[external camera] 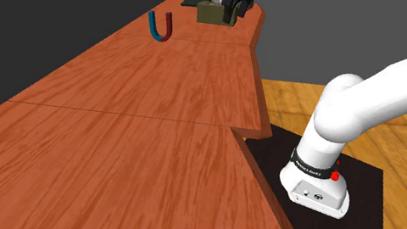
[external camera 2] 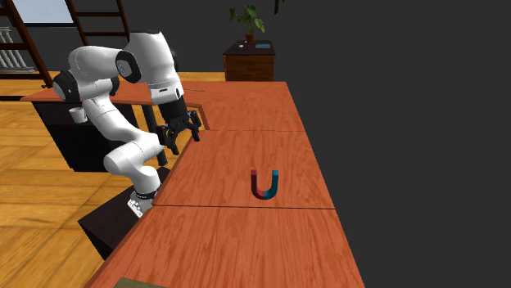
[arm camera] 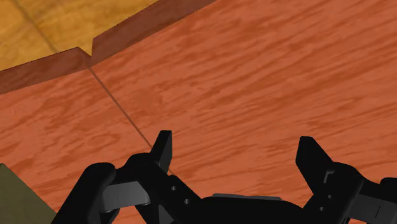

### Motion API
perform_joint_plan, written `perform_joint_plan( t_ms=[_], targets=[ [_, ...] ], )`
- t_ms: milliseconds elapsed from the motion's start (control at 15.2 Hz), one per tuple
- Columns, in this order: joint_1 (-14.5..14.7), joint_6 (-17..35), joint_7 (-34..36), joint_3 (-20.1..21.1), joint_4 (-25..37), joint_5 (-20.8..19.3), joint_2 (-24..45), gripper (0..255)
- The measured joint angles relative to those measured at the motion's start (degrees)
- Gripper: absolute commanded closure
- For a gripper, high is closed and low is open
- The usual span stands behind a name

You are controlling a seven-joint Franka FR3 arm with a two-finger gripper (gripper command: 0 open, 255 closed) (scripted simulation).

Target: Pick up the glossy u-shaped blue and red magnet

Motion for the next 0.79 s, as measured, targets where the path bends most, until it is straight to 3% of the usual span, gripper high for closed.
perform_joint_plan(
  t_ms=[264, 792],
  targets=[
    [0.0, 0.8, 0.4, 0.1, 3.6, 0.1, 5.4, 0],
    [0.3, -0.2, 2.7, 1.0, 21.7, 0.8, 26.5, 0]
  ],
)
